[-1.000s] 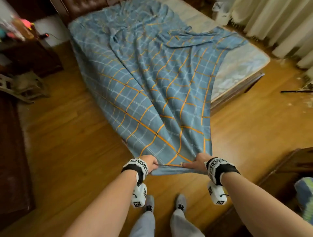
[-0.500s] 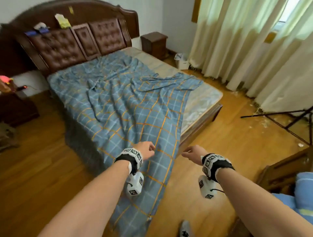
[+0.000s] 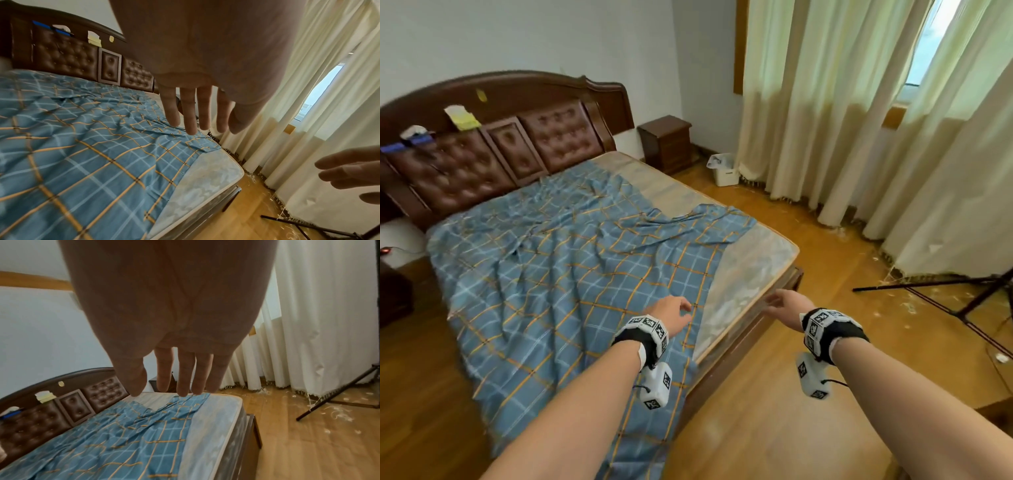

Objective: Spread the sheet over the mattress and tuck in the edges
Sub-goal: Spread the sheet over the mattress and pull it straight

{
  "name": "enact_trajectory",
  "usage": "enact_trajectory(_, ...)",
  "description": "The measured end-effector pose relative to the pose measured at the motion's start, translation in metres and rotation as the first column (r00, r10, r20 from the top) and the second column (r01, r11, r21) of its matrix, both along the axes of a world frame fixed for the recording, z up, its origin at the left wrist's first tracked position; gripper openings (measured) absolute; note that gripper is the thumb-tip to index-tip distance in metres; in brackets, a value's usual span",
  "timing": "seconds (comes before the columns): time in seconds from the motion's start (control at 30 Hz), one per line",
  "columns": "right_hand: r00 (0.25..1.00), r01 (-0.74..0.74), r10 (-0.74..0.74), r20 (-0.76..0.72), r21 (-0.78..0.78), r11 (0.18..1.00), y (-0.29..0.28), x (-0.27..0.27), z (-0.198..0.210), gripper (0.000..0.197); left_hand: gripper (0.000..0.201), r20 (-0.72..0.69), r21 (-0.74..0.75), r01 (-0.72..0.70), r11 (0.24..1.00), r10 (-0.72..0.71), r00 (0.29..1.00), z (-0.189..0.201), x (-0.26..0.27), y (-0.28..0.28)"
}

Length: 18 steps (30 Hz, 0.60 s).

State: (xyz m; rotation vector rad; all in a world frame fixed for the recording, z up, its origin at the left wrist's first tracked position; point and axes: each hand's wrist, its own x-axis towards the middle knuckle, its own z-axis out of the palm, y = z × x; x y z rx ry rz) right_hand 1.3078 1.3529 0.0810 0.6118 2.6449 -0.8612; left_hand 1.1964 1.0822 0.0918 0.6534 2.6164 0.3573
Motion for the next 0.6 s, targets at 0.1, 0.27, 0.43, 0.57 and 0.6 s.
enact_trajectory(0.1, 0.999, -0.011, 0.010, 0.033, 0.054, 0.998, 0.078, -0.035, 0.010, 0.042, 0.027, 0.024, -0.015, -0.010, 1.000, 0.011, 1.000, 0.006, -0.034, 0.069)
enact_trajectory(0.27, 0.997, -0.063, 0.057, 0.045, 0.144, 0.988, 0.180, -0.111, 0.004, 0.046, 0.036, 0.018, -0.021, -0.029, 0.999, 0.030, 0.999, -0.013, -0.113, 0.170)
enact_trajectory(0.43, 0.978, -0.158, 0.125, 0.165, 0.204, 0.966, 0.265, -0.219, -0.012, 0.054, 0.045, 0.051, -0.023, -0.056, 0.998, 0.057, 0.997, -0.046, -0.219, 0.259)
enact_trajectory(0.57, 0.943, -0.279, 0.217, 0.252, 0.246, 0.928, 0.328, -0.311, -0.002, 0.056, 0.046, 0.112, 0.006, -0.096, 0.995, 0.094, 0.989, -0.055, -0.305, 0.325)
enact_trajectory(0.6, 0.940, -0.298, 0.235, 0.248, 0.254, 0.920, 0.345, -0.339, 0.000, 0.056, 0.045, 0.112, -0.001, -0.112, 0.994, 0.111, 0.987, -0.052, -0.327, 0.340)
